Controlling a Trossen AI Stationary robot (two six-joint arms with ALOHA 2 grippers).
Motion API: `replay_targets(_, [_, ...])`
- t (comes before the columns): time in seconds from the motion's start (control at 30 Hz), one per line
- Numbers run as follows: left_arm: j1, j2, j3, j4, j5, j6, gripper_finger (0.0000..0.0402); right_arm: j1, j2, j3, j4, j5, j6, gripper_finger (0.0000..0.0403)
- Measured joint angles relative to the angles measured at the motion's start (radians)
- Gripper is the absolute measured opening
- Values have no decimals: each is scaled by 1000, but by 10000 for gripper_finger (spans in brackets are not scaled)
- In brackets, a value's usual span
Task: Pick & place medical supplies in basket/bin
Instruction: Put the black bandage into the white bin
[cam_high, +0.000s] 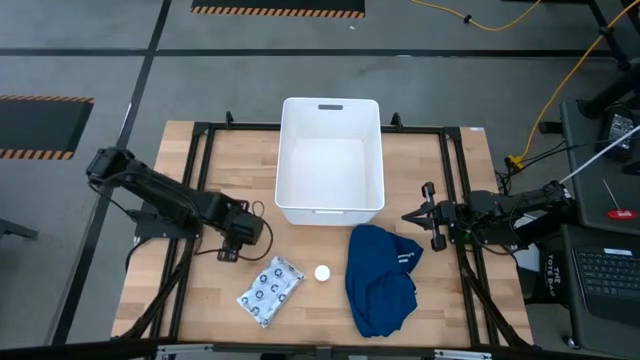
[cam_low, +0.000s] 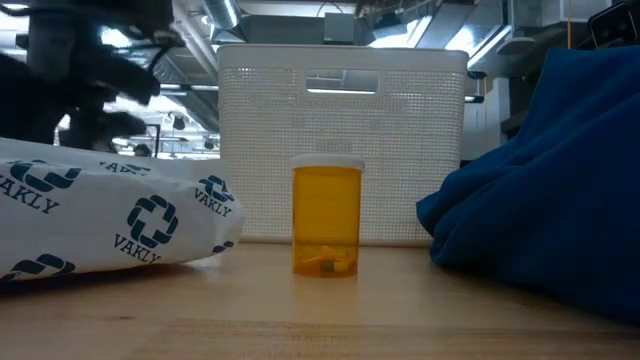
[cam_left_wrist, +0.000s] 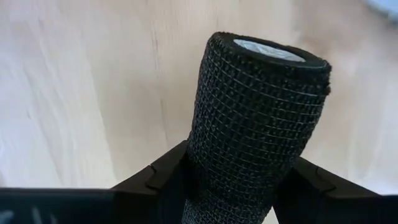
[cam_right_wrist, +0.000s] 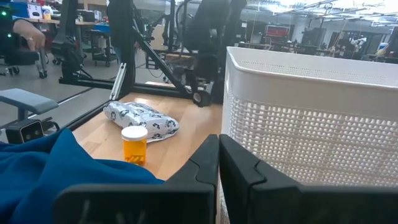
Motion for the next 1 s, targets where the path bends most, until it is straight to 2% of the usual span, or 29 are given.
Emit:
replay_targets(0.23, [0, -177, -2, 40, -101, -17, 175, 0, 0, 0, 0, 0, 0, 16])
replay_targets(0.33, [0, -248, -44, 200, -133, -17, 175, 0, 0, 0, 0, 0, -2, 16])
replay_targets(0.53, [-10, -346, -124, 400, -90, -5, 175, 0, 0, 0, -1, 0, -4, 16])
replay_targets(0.87, [-60, -369, -183, 687, -77, 147, 175, 0, 0, 0, -1, 0, -13, 16])
replay_targets(1.0, [-63, -377, -184, 752, -77, 184, 175, 0, 0, 0, -1, 0, -14, 16])
